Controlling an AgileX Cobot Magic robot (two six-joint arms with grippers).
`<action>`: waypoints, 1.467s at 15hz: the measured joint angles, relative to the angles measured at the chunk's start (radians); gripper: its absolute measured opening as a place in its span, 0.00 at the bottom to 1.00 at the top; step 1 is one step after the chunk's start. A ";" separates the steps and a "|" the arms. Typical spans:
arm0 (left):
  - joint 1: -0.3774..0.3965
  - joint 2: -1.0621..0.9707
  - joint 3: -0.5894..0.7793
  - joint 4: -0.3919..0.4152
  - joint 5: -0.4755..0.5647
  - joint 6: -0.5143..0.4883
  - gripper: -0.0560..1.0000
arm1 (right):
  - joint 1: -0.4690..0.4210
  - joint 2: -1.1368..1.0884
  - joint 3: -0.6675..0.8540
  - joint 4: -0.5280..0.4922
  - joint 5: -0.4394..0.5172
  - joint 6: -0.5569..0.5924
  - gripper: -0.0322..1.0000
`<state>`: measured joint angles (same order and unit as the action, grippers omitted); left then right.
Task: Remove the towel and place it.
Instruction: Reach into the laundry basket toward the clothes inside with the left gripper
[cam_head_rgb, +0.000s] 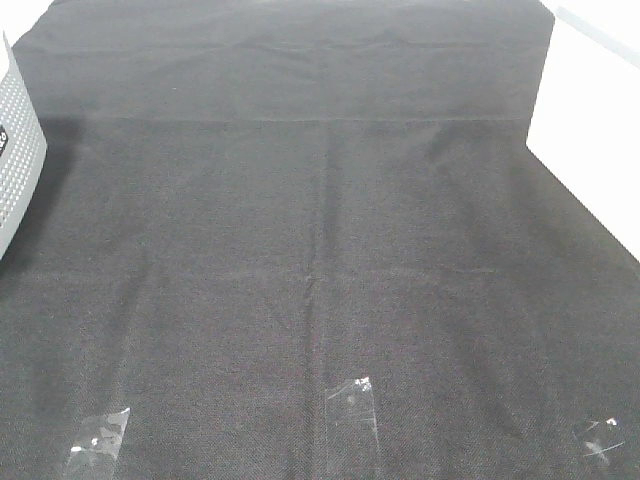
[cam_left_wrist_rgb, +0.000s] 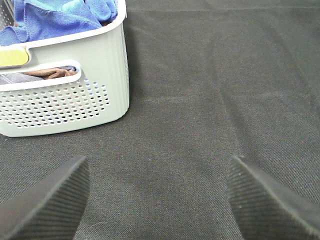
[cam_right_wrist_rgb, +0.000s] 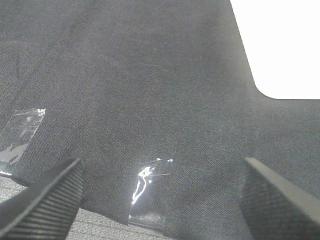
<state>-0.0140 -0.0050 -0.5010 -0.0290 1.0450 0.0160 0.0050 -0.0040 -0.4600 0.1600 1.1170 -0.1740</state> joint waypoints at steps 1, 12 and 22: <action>0.000 0.000 0.000 0.000 0.000 0.000 0.73 | 0.000 0.000 0.000 0.000 0.000 0.000 0.81; 0.000 0.000 0.000 0.000 0.000 0.000 0.73 | 0.000 0.000 0.000 0.000 0.000 0.000 0.81; 0.000 0.000 0.000 0.000 0.000 0.000 0.73 | 0.000 0.000 0.000 0.000 -0.001 0.000 0.81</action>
<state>-0.0140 -0.0050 -0.5010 -0.0290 1.0450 0.0160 0.0050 -0.0040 -0.4600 0.1600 1.1160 -0.1740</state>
